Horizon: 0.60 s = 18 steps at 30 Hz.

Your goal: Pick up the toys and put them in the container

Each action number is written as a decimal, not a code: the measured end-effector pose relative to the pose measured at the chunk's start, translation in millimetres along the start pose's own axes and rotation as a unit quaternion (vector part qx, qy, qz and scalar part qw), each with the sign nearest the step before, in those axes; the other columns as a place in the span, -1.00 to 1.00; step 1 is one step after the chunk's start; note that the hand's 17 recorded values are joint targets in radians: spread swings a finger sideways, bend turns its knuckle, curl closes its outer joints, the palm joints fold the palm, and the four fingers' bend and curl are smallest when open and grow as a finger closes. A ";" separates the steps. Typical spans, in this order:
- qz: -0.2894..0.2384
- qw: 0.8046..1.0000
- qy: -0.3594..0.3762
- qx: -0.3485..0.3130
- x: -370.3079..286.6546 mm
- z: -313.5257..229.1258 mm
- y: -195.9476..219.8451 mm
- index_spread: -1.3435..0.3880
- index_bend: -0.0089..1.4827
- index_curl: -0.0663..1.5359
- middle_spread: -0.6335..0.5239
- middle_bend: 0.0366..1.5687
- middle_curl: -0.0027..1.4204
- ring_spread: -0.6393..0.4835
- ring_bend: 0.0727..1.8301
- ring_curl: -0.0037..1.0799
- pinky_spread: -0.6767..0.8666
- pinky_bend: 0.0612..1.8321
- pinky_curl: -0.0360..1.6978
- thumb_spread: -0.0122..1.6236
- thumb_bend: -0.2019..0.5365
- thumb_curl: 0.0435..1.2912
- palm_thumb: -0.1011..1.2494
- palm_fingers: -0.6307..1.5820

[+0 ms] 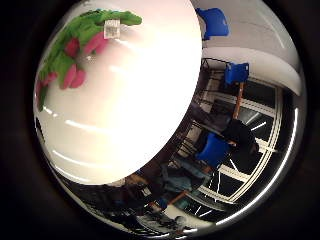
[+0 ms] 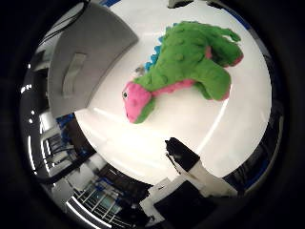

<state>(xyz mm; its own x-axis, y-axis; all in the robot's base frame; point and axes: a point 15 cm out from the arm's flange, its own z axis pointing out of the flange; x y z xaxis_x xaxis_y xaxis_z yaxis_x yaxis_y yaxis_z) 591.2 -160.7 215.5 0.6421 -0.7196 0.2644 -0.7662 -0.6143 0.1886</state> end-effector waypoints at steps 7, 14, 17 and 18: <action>-0.012 1.000 -0.010 -0.006 -17.3 24.9 -21.6 0.05 -0.77 -0.60 0.11 -0.82 -0.61 0.48 -0.78 -0.50 0.35 -0.56 -0.59 0.23 -0.52 -0.53 0.16 -0.45; -0.021 1.000 -0.011 -0.018 -18.9 37.8 -19.8 0.05 -0.73 -0.54 -0.04 -0.78 -0.57 0.34 -0.79 -0.50 0.33 -0.68 -0.62 0.22 -0.52 -0.53 0.19 -0.28; -0.015 1.000 -0.009 -0.016 -11.4 33.6 -12.3 0.05 -0.73 -0.51 -0.18 -0.68 -0.54 0.11 -0.70 -0.49 0.26 -0.77 -0.66 0.22 -0.51 -0.52 0.22 -0.05; -0.010 1.000 -0.008 -0.016 -7.2 33.1 -7.1 0.05 -0.74 -0.51 -0.23 -0.64 -0.52 0.01 -0.63 -0.47 0.19 -0.79 -0.67 0.21 -0.52 -0.52 0.23 0.06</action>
<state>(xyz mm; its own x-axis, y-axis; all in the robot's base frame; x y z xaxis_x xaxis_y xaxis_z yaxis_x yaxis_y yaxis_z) 592.9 -161.9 181.0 0.6574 -0.7126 0.2448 -0.7535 -0.6181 0.2241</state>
